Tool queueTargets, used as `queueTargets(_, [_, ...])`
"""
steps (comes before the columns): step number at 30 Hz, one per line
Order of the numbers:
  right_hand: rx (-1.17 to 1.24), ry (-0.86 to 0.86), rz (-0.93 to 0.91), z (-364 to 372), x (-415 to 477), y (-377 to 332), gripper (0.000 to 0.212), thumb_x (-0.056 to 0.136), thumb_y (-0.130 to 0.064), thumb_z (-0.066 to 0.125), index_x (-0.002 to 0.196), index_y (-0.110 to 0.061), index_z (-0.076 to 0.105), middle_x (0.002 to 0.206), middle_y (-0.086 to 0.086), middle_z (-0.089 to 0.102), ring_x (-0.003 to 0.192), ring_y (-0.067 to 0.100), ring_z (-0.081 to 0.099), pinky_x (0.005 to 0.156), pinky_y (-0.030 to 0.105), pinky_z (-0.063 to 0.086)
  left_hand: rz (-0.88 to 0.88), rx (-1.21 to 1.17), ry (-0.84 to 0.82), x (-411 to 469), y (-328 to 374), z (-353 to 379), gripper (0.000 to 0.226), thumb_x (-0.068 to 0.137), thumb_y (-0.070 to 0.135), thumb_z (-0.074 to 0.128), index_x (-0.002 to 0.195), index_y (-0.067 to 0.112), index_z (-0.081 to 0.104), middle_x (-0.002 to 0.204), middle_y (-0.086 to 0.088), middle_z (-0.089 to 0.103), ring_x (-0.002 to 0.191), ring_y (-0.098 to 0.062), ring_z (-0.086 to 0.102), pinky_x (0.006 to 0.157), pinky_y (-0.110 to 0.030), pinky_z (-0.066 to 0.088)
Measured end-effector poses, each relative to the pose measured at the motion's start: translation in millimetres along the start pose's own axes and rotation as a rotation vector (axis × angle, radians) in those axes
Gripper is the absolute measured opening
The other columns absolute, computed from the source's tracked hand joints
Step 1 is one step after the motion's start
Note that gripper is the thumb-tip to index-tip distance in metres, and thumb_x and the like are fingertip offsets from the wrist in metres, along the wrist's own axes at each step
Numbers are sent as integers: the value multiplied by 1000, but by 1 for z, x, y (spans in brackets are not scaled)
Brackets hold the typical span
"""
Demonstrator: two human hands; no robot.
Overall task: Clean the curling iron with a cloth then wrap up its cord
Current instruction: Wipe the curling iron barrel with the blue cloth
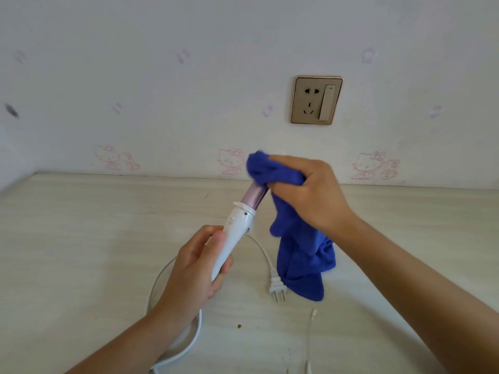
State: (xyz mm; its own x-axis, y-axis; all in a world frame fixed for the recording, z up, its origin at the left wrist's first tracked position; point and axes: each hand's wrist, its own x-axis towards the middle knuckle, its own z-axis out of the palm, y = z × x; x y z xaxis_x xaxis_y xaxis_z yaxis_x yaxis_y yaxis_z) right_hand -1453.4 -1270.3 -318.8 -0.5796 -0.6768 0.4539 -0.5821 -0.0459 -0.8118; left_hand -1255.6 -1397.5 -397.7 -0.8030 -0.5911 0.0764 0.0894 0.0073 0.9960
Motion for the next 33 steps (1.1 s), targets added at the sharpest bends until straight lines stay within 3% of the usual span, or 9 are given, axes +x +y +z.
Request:
queueTargets(4, [2,-230,-67,21,-11,-7,42,85,-8,71,122,-29,74,111,-19,77,105,-1,71,90,22,57,-46,-18,31,2,-3,-3,43,94,57,45,98,19,63,55,-6,41,34,-12,23,42,-17,23])
queueTargets(10, [-20,61,-46,-5,6,-3,48,87,0,69,115,-39,74,104,-20,78,100,0,71,86,19,56,-1,16,-94,-2,0,0,35,85,58,64,101,26,66,61,-9,51,35,-16,29,39,-19,26])
queueTargets(12, [-6,-61,-40,2,-2,-5,56,83,-2,69,109,-52,73,104,-28,76,101,-3,71,85,14,54,21,21,-116,-2,-1,1,36,88,55,60,101,22,64,73,-11,62,36,-19,36,39,-22,29])
queueTargets(15, [-42,-251,-56,23,-13,-1,47,85,-12,71,121,-42,72,113,-25,75,107,-4,70,92,19,56,-49,16,-110,0,1,-1,44,85,59,55,97,17,59,68,-14,58,33,-16,31,40,-21,25])
queueTargets(18, [-59,-145,-34,16,-5,0,41,87,-11,72,122,-32,74,111,-18,77,104,0,71,94,32,59,-139,0,-101,4,2,-4,67,93,66,42,108,4,62,56,-7,45,32,-14,25,38,-20,24])
queueTargets(22, [-33,51,-69,-6,7,-3,43,88,-4,69,105,-43,76,101,-12,78,95,10,73,86,35,59,-229,-6,-167,7,5,-9,72,100,69,31,96,10,73,53,-6,40,32,-14,25,37,-20,25])
queueTargets(28, [-20,-208,-20,24,-15,2,46,84,-11,71,120,-39,73,111,-22,77,105,-3,70,92,22,57,-140,-65,-162,5,5,-3,53,94,48,45,97,-3,58,72,-15,64,32,-18,40,38,-21,33])
queueTargets(30, [-35,-175,-26,28,-14,3,45,86,-8,72,123,-34,74,113,-17,77,109,-1,70,98,31,56,-136,-61,-143,5,6,-3,44,92,42,54,97,-2,54,79,-14,67,35,-20,43,38,-22,35])
queueTargets(33, [-69,-53,-21,9,0,2,38,85,-3,68,112,-28,79,100,-7,79,94,14,73,87,43,58,-143,-32,-162,4,9,-3,45,79,40,69,96,2,52,67,-11,54,36,-17,33,41,-21,27])
